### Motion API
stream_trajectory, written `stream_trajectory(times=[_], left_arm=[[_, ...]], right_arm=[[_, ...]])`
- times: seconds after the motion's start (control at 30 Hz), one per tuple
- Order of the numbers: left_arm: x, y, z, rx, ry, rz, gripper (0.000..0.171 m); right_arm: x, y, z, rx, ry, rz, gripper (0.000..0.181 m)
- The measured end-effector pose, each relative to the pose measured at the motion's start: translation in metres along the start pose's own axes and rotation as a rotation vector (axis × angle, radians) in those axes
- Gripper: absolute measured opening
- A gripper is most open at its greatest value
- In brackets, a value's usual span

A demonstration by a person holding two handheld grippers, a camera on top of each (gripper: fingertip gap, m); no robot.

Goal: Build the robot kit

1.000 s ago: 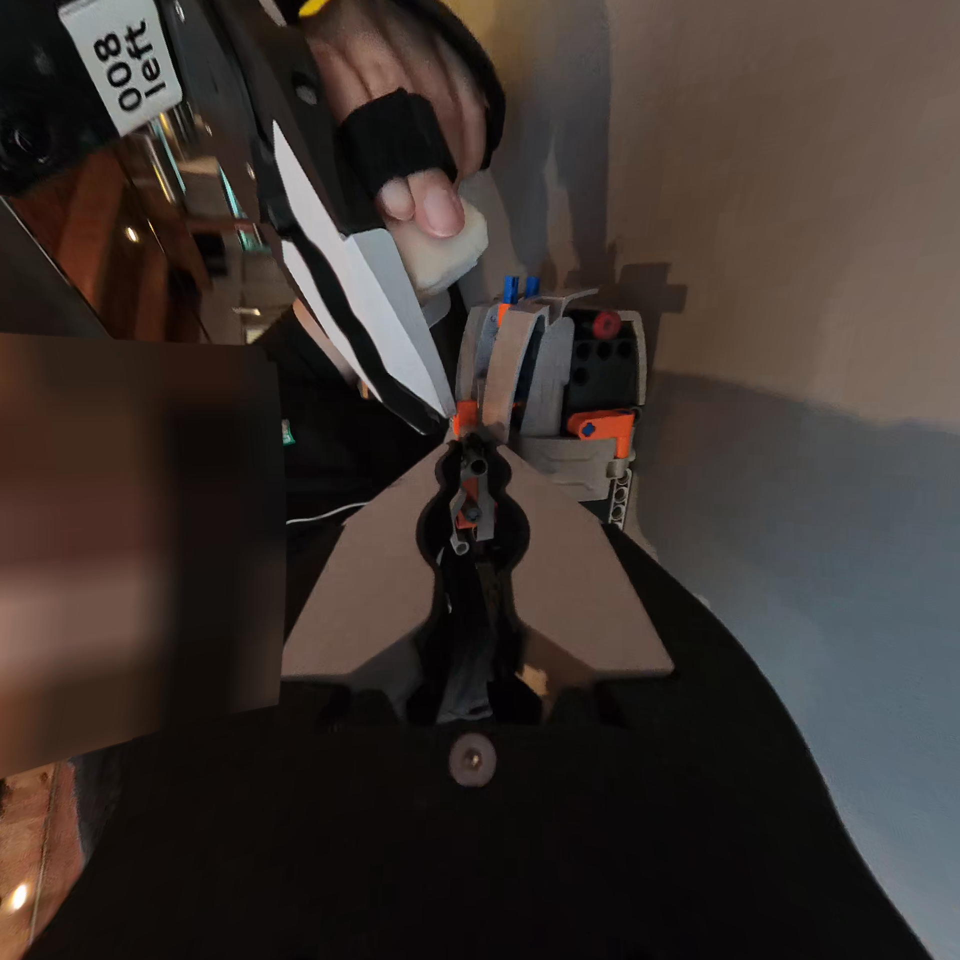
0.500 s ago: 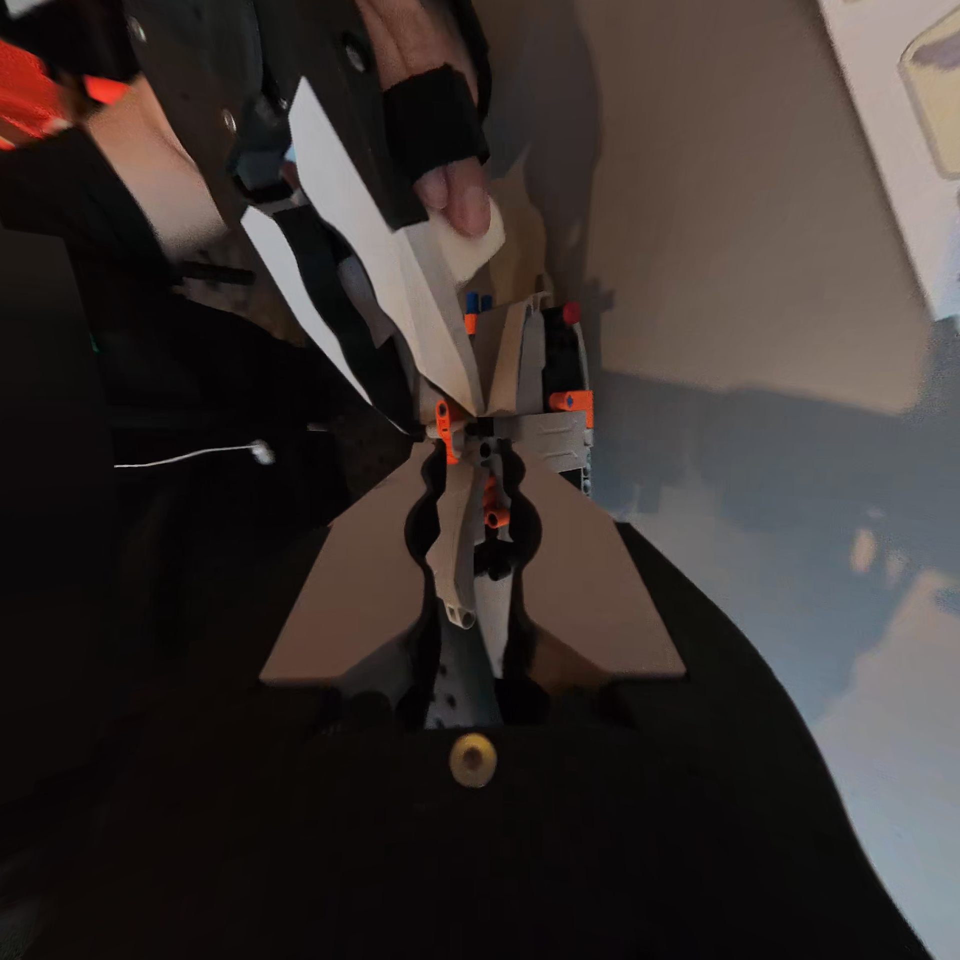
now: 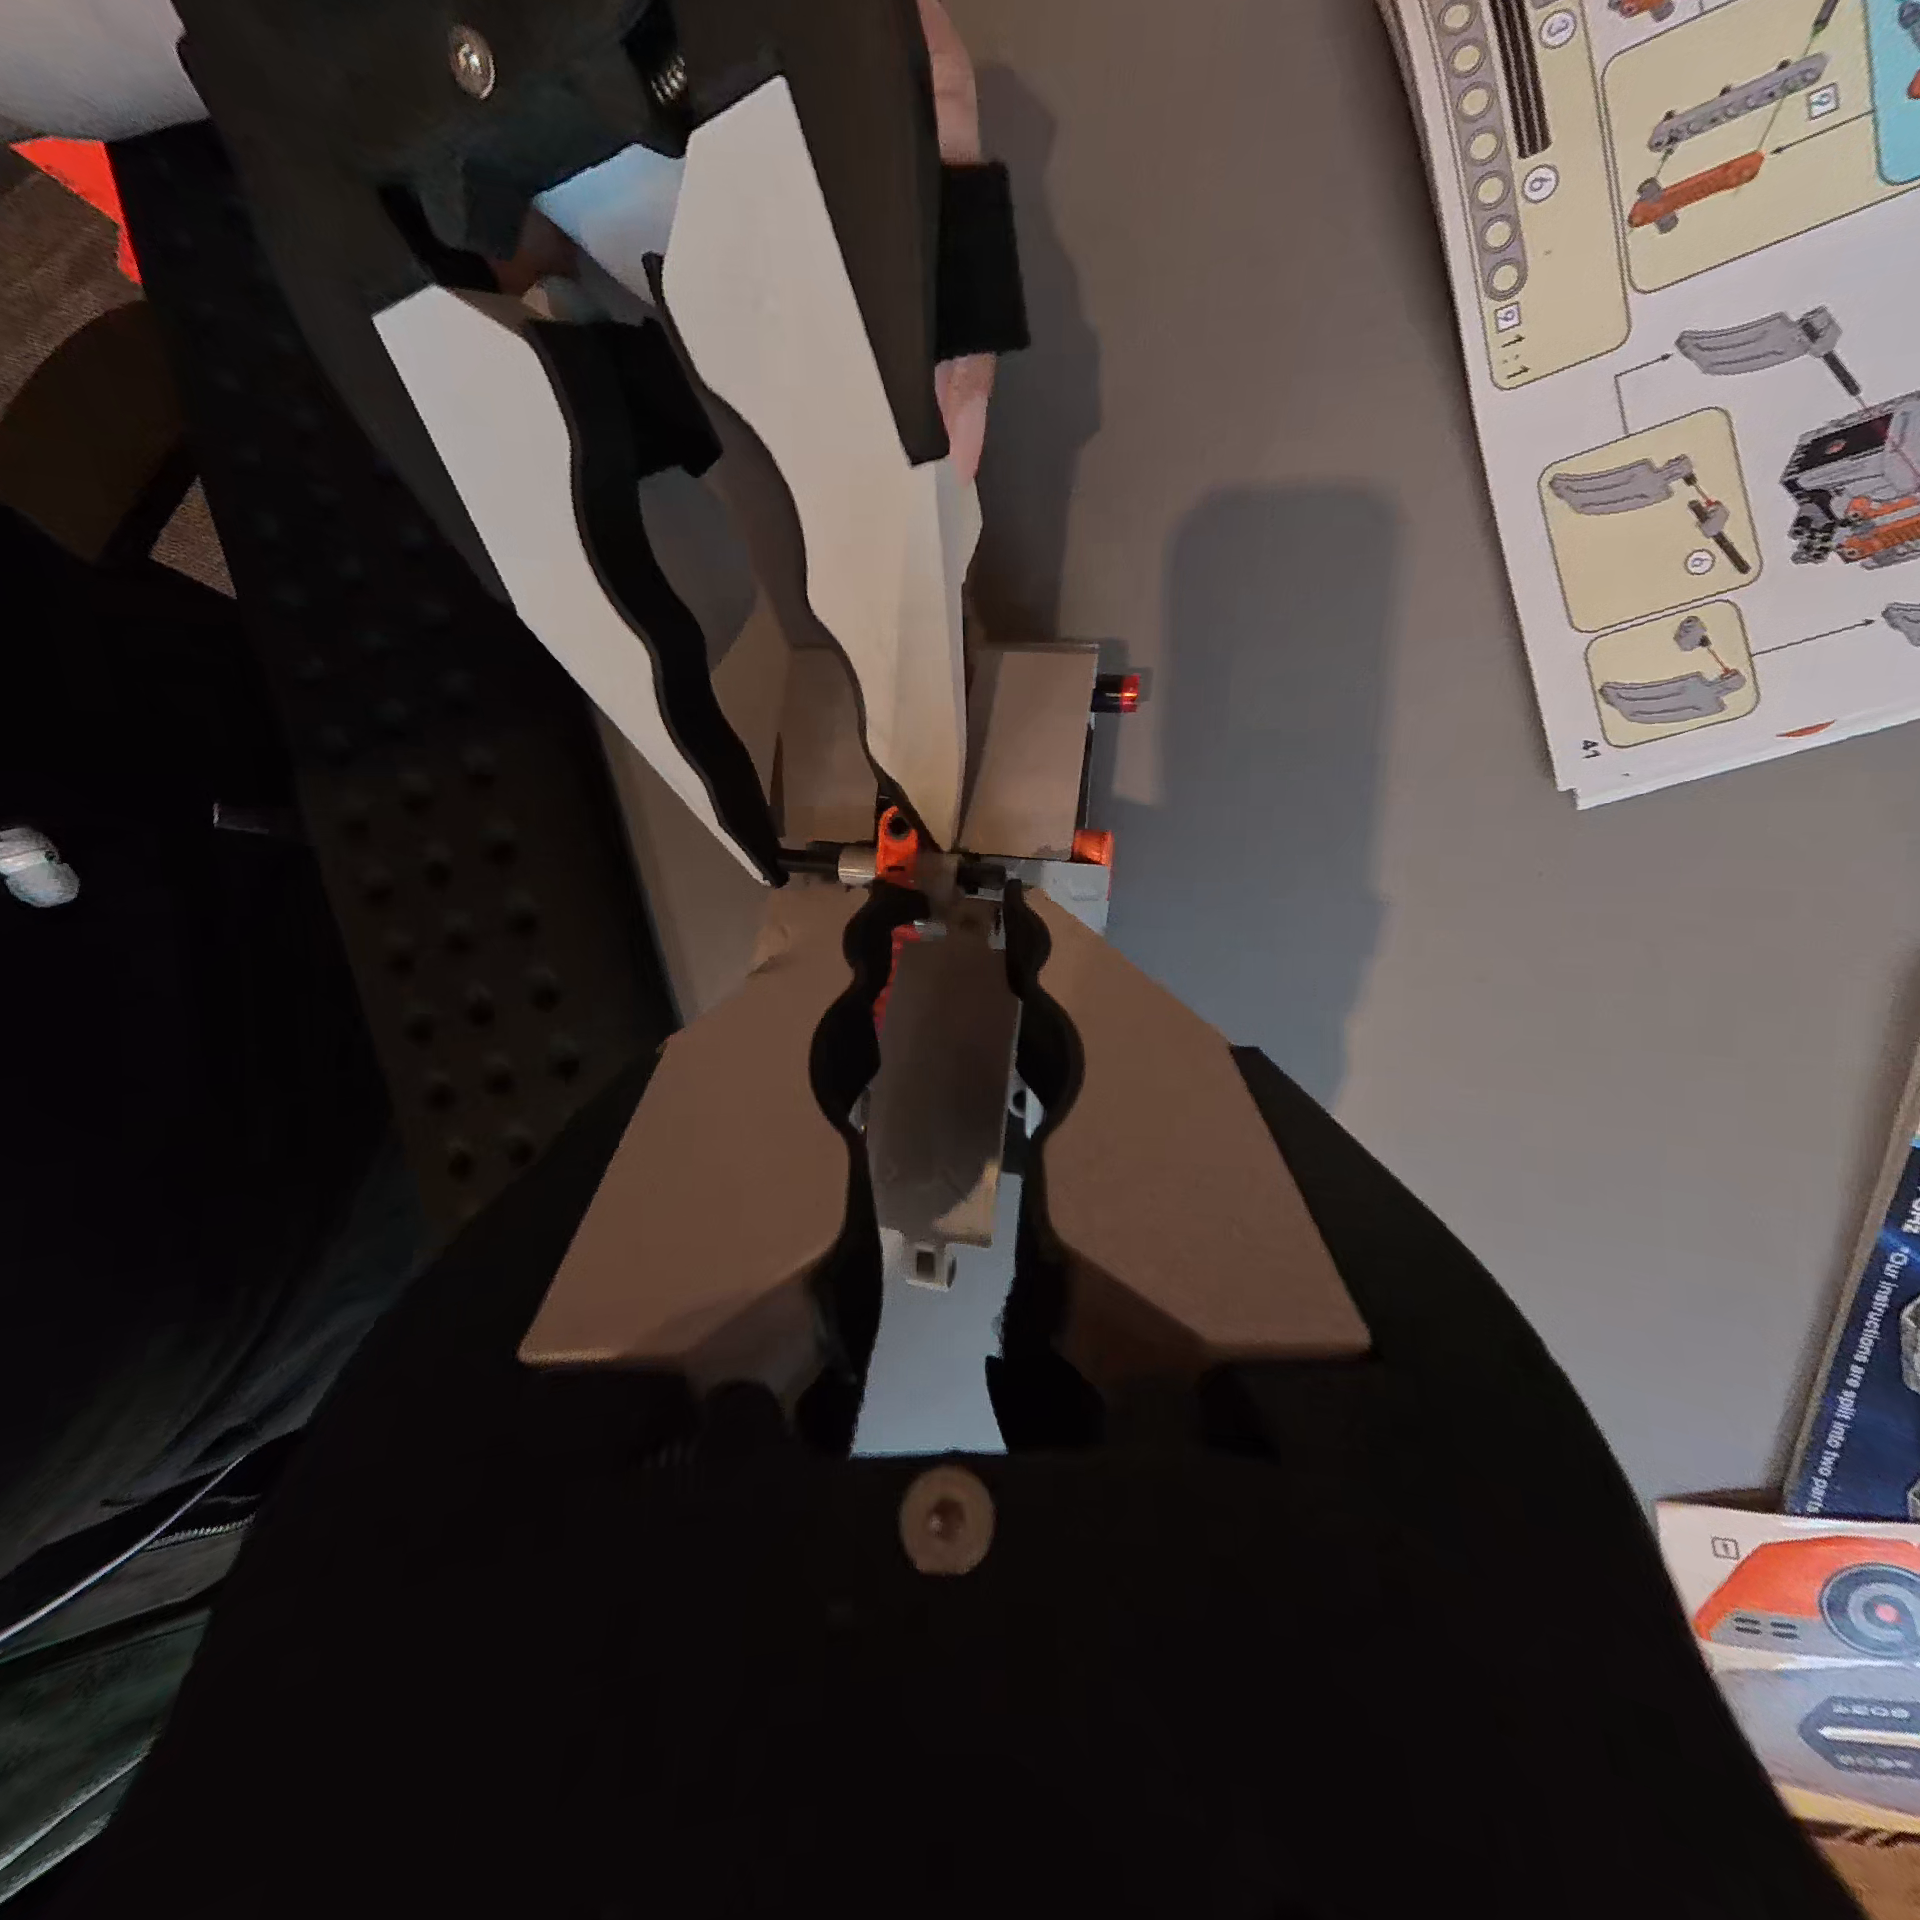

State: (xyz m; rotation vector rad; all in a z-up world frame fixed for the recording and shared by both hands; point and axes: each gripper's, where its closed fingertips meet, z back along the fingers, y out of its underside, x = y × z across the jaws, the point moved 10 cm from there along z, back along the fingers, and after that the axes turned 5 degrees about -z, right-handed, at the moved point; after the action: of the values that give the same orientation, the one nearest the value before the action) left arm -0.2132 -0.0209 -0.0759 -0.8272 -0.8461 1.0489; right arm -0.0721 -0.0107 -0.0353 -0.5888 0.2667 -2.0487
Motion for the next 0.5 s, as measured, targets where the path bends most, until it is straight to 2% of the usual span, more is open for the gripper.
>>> stream_trajectory(times=[0.27, 0.37, 0.5], left_arm=[[-0.004, 0.0004, -0.0027, 0.003, -0.028, -0.047, 0.036], [-0.0042, 0.001, -0.0048, -0.012, -0.038, -0.049, 0.034], [-0.0046, 0.0008, -0.0061, -0.012, -0.043, -0.056, 0.034]], right_arm=[[0.0008, -0.0012, 0.0042, -0.019, 0.043, -0.001, 0.005], [0.0017, -0.0003, 0.0063, 0.002, 0.009, -0.019, 0.021], [-0.0001, 0.0028, 0.0015, 0.027, 0.001, -0.027, 0.023]])
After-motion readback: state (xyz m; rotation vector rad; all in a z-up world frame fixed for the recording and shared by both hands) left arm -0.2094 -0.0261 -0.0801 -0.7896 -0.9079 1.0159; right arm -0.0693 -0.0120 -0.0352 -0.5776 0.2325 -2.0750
